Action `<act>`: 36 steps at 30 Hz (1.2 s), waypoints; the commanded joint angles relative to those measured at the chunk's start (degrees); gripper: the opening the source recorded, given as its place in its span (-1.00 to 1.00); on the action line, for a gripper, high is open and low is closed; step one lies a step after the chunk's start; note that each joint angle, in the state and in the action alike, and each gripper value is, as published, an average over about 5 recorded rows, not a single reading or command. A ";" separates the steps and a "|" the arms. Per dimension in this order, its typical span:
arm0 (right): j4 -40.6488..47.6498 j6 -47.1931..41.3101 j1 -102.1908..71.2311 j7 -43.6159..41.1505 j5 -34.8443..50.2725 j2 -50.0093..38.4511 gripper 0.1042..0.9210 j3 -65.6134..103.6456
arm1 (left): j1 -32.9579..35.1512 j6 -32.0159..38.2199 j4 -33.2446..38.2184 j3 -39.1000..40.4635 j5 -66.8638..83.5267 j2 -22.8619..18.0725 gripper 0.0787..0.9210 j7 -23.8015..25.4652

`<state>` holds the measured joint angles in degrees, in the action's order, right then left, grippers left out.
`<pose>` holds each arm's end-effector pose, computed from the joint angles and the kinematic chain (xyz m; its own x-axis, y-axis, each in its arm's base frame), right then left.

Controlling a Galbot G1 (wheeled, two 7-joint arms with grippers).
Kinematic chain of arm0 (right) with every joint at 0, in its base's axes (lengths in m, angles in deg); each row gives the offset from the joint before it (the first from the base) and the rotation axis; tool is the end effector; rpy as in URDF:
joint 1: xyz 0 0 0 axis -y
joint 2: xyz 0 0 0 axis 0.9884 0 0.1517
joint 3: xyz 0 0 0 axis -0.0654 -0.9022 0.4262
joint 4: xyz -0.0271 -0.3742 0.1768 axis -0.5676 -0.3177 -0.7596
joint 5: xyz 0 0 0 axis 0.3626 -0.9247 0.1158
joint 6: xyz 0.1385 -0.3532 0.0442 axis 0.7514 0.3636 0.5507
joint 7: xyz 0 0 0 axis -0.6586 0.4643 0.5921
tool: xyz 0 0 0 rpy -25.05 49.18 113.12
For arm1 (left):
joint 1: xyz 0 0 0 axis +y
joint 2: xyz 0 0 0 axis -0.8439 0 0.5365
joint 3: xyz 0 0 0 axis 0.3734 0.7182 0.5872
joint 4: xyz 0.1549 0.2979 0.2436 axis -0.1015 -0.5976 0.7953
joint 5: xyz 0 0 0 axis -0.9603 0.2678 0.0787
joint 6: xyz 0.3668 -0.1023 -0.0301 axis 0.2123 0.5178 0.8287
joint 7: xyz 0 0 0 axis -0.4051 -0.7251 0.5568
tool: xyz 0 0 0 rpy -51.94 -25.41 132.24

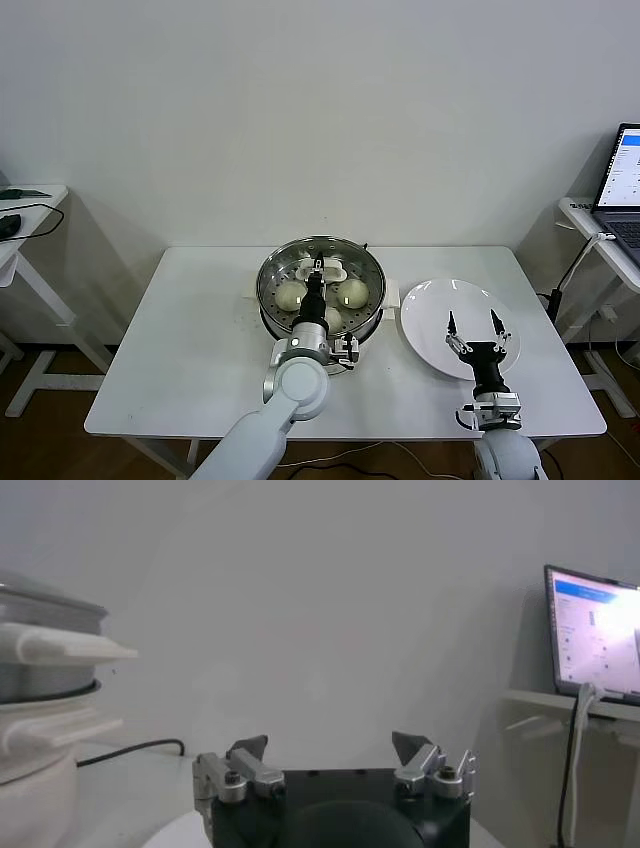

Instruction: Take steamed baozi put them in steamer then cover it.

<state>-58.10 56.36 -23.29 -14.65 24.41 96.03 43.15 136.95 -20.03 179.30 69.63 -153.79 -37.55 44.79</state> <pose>0.2697 -0.1450 -0.4804 -0.9914 0.0937 -0.0910 0.1090 0.9772 -0.1820 0.3652 -0.1812 -0.3429 -0.9952 0.0953 -0.0206 -0.0205 0.0015 0.9998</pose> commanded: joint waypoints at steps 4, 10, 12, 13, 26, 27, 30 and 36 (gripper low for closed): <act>-0.13 0.13 -0.09 -0.07 0.02 0.02 0.76 0.05 | 0.16 0.18 -0.37 -0.11 -0.04 -0.27 -0.73 -0.13; -0.12 0.21 -0.13 -0.19 -0.02 0.01 0.76 0.03 | 0.48 0.25 -0.44 -0.49 0.12 -0.40 -0.73 -0.52; -0.11 0.21 -0.15 -0.23 -0.05 0.07 0.76 -0.03 | 0.59 0.19 -0.18 -0.55 0.20 -0.41 -0.72 -0.83; -0.10 0.22 -0.16 -0.25 -0.07 0.10 0.76 -0.06 | 0.64 0.13 0.03 -0.56 0.26 -0.40 -0.69 -1.07; -0.54 0.18 -0.36 -0.39 -0.29 0.36 0.76 -0.17 | 3.07 -0.78 8.95 0.22 2.85 2.08 0.16 -1.84; -0.56 0.19 -0.38 -0.37 -0.29 0.39 0.76 -0.13 | 3.48 -0.79 10.01 0.28 3.15 2.64 0.23 -1.84; -0.64 0.19 -0.35 -0.35 -0.28 0.50 0.76 -0.10 | 4.78 -0.85 12.75 0.38 4.18 4.34 0.43 -1.72; -1.27 0.78 -0.46 -1.13 -0.69 0.49 0.76 -0.02 | 7.45 -0.66 18.34 -0.55 7.39 7.94 0.74 -1.55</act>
<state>-58.94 56.76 -23.61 -15.19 24.03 96.53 43.07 140.95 -20.78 188.11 69.76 -150.21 -34.31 43.27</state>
